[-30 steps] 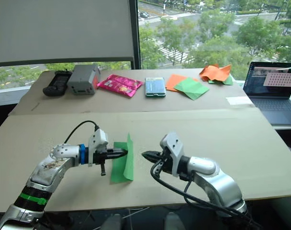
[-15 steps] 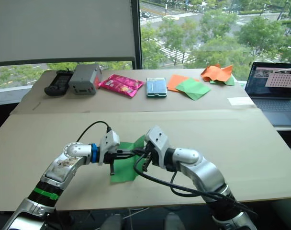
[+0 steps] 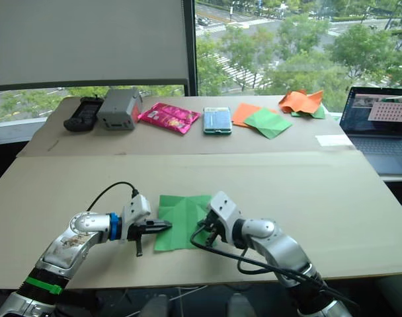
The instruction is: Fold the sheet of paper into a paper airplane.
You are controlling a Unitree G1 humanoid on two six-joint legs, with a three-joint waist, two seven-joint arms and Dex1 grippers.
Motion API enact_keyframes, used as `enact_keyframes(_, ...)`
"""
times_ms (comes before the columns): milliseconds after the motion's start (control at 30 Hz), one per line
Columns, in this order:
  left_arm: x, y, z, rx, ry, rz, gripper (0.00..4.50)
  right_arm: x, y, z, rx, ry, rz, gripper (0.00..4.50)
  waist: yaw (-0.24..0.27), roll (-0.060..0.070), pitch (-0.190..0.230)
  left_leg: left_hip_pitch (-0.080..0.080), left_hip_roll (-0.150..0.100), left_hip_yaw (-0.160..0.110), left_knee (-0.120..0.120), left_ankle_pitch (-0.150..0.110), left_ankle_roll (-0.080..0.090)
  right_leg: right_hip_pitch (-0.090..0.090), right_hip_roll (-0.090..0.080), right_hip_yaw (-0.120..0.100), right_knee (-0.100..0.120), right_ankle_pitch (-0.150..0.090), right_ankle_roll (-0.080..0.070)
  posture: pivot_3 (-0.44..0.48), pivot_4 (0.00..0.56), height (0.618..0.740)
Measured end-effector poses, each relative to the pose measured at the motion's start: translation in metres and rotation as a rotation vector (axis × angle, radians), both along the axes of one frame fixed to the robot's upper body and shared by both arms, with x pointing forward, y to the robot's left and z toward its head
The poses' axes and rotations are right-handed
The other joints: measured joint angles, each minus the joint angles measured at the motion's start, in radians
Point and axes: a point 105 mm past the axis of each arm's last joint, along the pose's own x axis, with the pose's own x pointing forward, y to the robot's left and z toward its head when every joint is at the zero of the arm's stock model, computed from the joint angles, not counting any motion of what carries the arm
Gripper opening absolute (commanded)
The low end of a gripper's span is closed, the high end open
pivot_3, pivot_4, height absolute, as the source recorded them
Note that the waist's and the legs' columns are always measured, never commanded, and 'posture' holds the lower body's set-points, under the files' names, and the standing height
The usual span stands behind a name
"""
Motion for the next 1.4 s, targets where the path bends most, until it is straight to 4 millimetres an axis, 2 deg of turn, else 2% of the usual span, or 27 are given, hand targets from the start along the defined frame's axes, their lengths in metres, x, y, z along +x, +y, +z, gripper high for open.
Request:
enact_keyframes(267,0.0,0.001,-0.005,0.015,-0.02,-0.011,0.0,-0.001,-0.004,-0.01,0.012,-0.013,-0.02,0.03,0.0,0.003,-0.011,0.002,0.0,0.0,0.0,0.0,0.0,0.002,0.0,0.0,0.0,0.0,0.0,0.0,0.15,0.718)
enact_keyframes(467,0.001,0.001,-0.004,0.016,-0.029,-0.009,0.0,0.006,-0.005,-0.004,0.072,-0.011,-0.088,0.03,0.0,0.003,-0.011,0.001,0.0,0.0,0.0,0.0,0.0,0.001,0.0,0.0,0.0,0.0,0.0,0.0,0.15,0.718)
enact_keyframes(567,0.001,0.002,-0.003,0.008,-0.031,0.007,0.0,0.012,-0.014,0.002,0.1,-0.01,-0.153,0.9,-0.001,0.003,-0.011,0.0,0.0,0.0,0.0,0.0,0.0,0.0,0.0,0.0,0.001,0.0,0.0,0.0,0.15,0.718)
enact_keyframes(667,-0.001,0.007,0.001,-0.009,-0.015,0.042,0.0,0.018,-0.019,0.018,0.139,-0.038,-0.198,1.87,-0.004,0.003,-0.009,-0.001,0.0,0.0,0.0,0.0,0.0,-0.001,0.0,0.0,0.002,0.0,0.0,0.0,0.15,0.718)
enact_keyframes(700,-0.001,0.009,0.003,-0.017,-0.011,0.054,0.0,0.021,-0.02,0.023,0.147,-0.051,-0.217,2.33,-0.006,0.003,-0.009,-0.001,0.0,0.0,0.0,0.002,0.003,-0.001,0.001,0.0,0.002,0.0,0.0,0.0,0.15,0.718)
enact_keyframes(767,-0.002,0.01,0.013,-0.026,-0.029,0.064,0.0,0.029,-0.022,0.03,0.151,-0.072,-0.256,2.92,-0.007,0.003,-0.009,-0.001,0.0,0.0,-0.001,0.002,0.004,-0.001,0.001,0.0,0.002,0.0,0.0,0.0,0.15,0.718)
enact_keyframes(867,-0.005,0.012,0.019,-0.016,-0.047,0.067,0.0,0.038,-0.024,0.032,0.161,-0.078,-0.306,2.92,-0.007,0.004,-0.008,0.0,0.0,0.0,-0.001,0.002,0.003,-0.001,0.0,0.0,0.001,0.0,0.0,0.0,0.15,0.718)
enact_keyframes(1100,-0.009,0.014,0.015,-0.013,-0.033,0.091,0.0,0.043,-0.017,0.008,0.185,0.041,-0.332,2.92,-0.005,0.004,-0.007,-0.001,0.0,0.0,-0.001,0.002,0.003,-0.001,0.0,0.0,0.001,0.0,0.0,0.0,0.15,0.718)
enact_keyframes(1233,-0.01,0.013,0.015,-0.012,-0.029,0.092,0.0,0.047,-0.01,0.008,0.214,0.07,-0.323,2.92,-0.007,0.005,-0.007,-0.001,0.0,0.0,-0.001,0.002,0.004,-0.001,0.001,0.0,0.002,0.0,0.0,0.0,0.15,0.718)
enact_keyframes(1400,-0.012,0.011,0.015,-0.028,-0.022,0.094,0.0,0.049,-0.01,0.006,0.218,0.082,-0.318,1.39,-0.008,0.005,-0.007,-0.001,0.0,0.0,-0.001,0.002,0.004,-0.001,0.001,0.0,0.001,0.0,0.0,0.0,0.15,0.718)
